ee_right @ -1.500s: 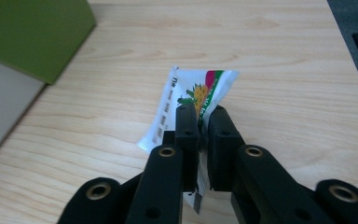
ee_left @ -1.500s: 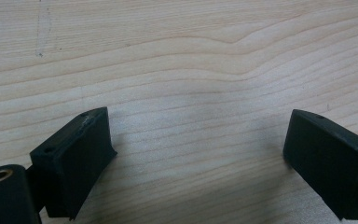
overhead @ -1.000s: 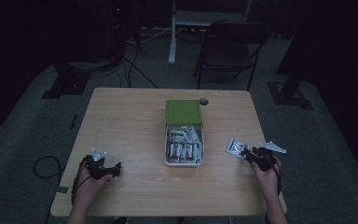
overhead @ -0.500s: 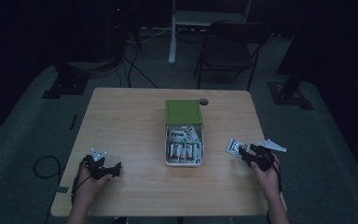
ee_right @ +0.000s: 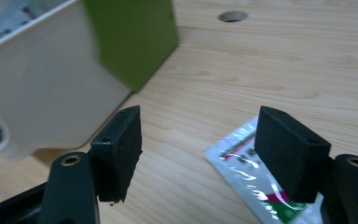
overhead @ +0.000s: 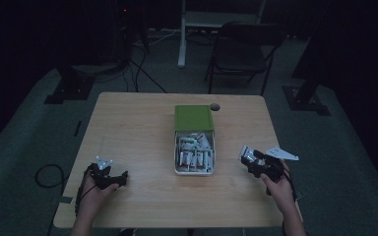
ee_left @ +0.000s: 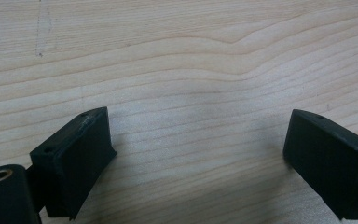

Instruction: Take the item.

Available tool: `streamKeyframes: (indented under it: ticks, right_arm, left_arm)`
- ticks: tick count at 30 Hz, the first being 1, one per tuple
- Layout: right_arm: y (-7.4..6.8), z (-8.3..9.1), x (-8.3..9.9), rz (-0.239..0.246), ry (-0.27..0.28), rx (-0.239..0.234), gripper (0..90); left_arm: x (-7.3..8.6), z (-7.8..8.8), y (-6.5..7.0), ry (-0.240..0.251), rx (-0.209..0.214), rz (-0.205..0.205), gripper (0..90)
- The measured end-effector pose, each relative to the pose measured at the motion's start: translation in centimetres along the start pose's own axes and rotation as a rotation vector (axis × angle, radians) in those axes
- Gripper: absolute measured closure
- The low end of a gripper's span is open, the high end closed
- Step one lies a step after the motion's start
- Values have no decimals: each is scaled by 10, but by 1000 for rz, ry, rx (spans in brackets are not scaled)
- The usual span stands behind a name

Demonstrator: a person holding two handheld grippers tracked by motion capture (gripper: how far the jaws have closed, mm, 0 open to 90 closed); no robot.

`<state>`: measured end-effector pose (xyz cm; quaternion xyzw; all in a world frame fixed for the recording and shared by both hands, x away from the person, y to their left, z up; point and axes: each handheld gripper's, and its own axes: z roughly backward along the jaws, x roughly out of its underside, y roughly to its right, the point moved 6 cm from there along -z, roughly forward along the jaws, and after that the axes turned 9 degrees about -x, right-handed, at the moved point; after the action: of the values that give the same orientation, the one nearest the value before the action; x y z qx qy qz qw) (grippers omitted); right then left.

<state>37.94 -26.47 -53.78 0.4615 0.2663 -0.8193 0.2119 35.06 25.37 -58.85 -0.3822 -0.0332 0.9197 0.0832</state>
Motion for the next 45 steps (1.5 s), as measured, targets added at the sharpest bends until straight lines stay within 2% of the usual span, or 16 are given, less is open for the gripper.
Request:
streamKeyframes:
  ticks: [7,11,12,14,16,17,18,21,24,26,30,31,34,39,43,45]
  right_arm:
    - [-7,-3,2,23,-27,-48,251]
    - [-13,-5,5,30,-45,-81,268]
    - [-15,-5,5,27,-43,-94,297]
    - [-19,-7,7,25,-43,-117,230]
    - [-21,-8,8,30,-48,-128,254]
    - [-22,-8,9,41,-57,-130,257]
    - [-24,-10,11,89,-67,-140,246]
    - [-30,-12,16,96,-89,-181,160]
    - [-34,-15,22,120,-114,-201,138]
    - [-35,-19,28,176,-145,-195,140]
    - [-38,-23,35,209,-181,-206,140]
    - [-39,-24,38,241,-199,-219,139]
    - [-42,-26,42,293,-221,-243,137]
    - [-50,-28,51,344,-258,-307,123]
    - [-55,-30,57,396,-315,-306,115]
    - [-57,-29,58,402,-319,-317,115]
  left_arm:
    - [0,0,0,0,0,0,82]
    - [0,0,0,0,0,0,81]
    - [0,0,0,0,0,0,81]
    - [0,0,0,0,0,0,81]
    - [0,0,0,0,0,0,81]
    - [0,0,0,0,0,0,81]
    - [0,0,0,0,0,0,81]
    - [0,0,0,0,0,0,82]
    - [0,0,0,0,0,0,81]
    - [0,0,0,0,0,0,82]
    - [0,0,0,0,0,0,82]
    - [0,0,0,0,0,0,81]
    - [0,0,0,0,0,0,82]
    - [0,0,0,0,1,-1,82]
    - [0,0,0,0,0,0,81]
    - [0,0,0,-1,0,0,82]
